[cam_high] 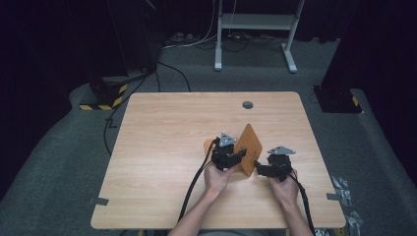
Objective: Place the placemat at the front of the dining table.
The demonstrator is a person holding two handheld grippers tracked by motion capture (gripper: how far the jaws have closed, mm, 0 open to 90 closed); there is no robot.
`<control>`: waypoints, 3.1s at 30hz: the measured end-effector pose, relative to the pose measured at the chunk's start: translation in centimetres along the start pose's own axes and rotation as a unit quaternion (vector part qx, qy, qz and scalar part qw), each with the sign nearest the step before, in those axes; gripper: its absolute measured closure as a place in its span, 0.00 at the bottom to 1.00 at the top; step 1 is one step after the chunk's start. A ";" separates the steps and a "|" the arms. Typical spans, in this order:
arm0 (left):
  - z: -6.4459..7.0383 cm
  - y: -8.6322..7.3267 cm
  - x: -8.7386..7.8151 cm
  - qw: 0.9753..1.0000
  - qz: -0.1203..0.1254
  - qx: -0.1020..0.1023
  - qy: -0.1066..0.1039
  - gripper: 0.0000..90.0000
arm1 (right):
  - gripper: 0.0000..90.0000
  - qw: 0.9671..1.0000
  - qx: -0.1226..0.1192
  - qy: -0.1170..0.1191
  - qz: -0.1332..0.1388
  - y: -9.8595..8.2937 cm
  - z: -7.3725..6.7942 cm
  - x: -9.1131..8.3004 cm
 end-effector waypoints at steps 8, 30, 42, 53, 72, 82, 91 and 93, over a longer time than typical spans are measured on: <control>0.6 0.3 -0.4 1.000 0.006 -0.005 -0.017 0.89 | 0.23 1.000 0.003 0.000 0.002 0.0 0.1 0.1; 0.8 1.7 -1.6 0.999 0.023 0.012 -0.025 0.95 | 0.23 1.000 0.005 0.003 0.000 0.0 0.1 0.1; 0.3 2.2 -2.8 0.999 0.034 0.009 -0.029 0.95 | 0.23 1.000 0.007 0.002 0.001 0.0 0.1 0.1; -0.6 2.6 -4.5 0.999 0.047 0.005 -0.027 0.95 | 0.23 1.000 0.003 0.001 0.004 0.1 0.2 0.1; -2.6 2.7 -7.5 0.998 0.059 0.007 -0.012 0.95 | 0.23 1.000 0.005 0.002 0.004 0.1 0.2 0.1; -3.8 2.3 -9.1 0.998 0.056 0.009 0.004 0.95 | 0.23 1.000 0.004 0.002 0.004 0.1 0.2 0.1; -4.9 2.1 -10.5 0.998 0.057 0.008 0.016 0.95 | 0.23 1.000 0.004 0.002 0.004 0.1 0.2 0.1; -5.0 2.1 -10.7 0.998 0.059 0.005 0.017 0.95 | 0.23 1.000 0.004 0.002 0.004 0.1 0.1 0.1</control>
Point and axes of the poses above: each handheld gripper's, and its own axes: x roughly forward along the jaws, y roughly out of its top, z roughly to its right, the point moved 9 cm from there along x, roughly forward along the jaws, and after that the axes turned 9 degrees about x, right-handed, at the moved point
